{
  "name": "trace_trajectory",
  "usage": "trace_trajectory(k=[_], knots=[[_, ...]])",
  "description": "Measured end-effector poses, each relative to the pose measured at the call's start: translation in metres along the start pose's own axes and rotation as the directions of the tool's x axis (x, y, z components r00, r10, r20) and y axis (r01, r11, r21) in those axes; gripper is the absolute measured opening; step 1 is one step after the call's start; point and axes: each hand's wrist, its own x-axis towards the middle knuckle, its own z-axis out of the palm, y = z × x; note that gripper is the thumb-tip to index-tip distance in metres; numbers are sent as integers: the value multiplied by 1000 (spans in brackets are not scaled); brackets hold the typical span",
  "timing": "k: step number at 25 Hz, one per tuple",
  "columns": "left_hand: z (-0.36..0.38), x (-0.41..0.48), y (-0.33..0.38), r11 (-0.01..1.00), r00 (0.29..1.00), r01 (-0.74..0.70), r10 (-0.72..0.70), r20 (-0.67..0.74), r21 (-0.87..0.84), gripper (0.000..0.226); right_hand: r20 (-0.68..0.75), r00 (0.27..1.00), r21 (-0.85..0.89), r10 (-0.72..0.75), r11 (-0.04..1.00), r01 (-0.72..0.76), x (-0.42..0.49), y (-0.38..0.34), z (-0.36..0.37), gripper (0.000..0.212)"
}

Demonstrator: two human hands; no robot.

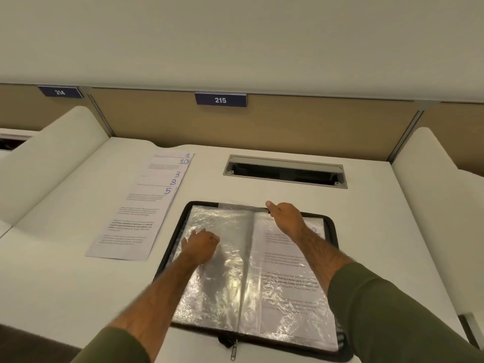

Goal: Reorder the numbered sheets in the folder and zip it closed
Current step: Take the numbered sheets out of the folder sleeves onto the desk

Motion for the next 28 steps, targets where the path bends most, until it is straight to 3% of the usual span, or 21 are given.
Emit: trace_trajectory(k=[2,7,9,11,13,16,28], knots=[[-13,8,-24,997,999,-11,15,-50,82,33,-7,1000,-68,18,998,-18,1,4,5,58],[-18,20,-56,997,976,76,-74,-207,3,17,-64,992,-210,111,970,-122,-2,27,3,49],[-11,24,-58,1000,948,9,-16,-319,-23,20,-101,982,-232,158,956,-178,-4,39,2,47],[1,24,-48,990,913,-138,125,-389,-5,41,-142,971,-234,193,947,-222,-7,44,4,44],[23,12,-30,953,908,-292,302,-292,79,61,-173,962,-257,210,934,-249,-11,45,8,43],[54,-9,-21,861,865,-466,492,-101,202,74,-224,952,-274,209,924,-267,-19,41,13,44],[32,16,-123,802,854,-460,517,-55,382,85,-288,920,-254,266,905,-341,-55,51,27,51]])
